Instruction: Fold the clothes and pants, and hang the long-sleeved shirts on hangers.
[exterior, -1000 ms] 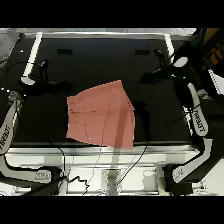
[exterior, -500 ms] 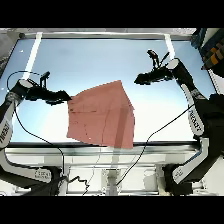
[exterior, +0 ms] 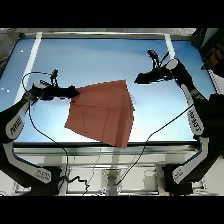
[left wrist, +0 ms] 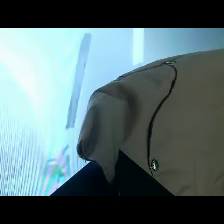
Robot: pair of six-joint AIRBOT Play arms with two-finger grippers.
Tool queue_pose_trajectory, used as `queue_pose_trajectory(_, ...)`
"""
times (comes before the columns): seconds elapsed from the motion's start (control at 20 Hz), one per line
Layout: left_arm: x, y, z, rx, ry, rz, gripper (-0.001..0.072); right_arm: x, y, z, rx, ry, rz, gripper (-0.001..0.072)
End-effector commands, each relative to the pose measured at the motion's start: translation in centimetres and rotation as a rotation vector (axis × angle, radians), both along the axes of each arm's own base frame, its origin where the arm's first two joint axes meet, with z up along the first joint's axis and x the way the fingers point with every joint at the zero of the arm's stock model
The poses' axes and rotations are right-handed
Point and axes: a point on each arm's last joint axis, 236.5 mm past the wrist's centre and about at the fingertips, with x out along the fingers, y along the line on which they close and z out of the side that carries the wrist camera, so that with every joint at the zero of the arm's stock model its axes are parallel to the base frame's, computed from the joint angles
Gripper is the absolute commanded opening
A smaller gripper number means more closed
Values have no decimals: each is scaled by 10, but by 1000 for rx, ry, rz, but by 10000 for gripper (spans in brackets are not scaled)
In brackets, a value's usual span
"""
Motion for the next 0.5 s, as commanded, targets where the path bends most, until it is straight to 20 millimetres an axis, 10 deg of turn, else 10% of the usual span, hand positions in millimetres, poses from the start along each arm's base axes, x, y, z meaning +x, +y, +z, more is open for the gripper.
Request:
queue_pose_trajectory(0.0,12,-10,13,67,-141,-79,22,2,-2,-12,5,40,-44,345)
queue_pose_trajectory(0.1,11,-16,19,81,-168,-108,22,8,-2,-28,20,65,-93,515)
queue_pose_trajectory(0.45,-5,-32,21,36,-133,-176,23,27,1,-69,71,88,-172,566)
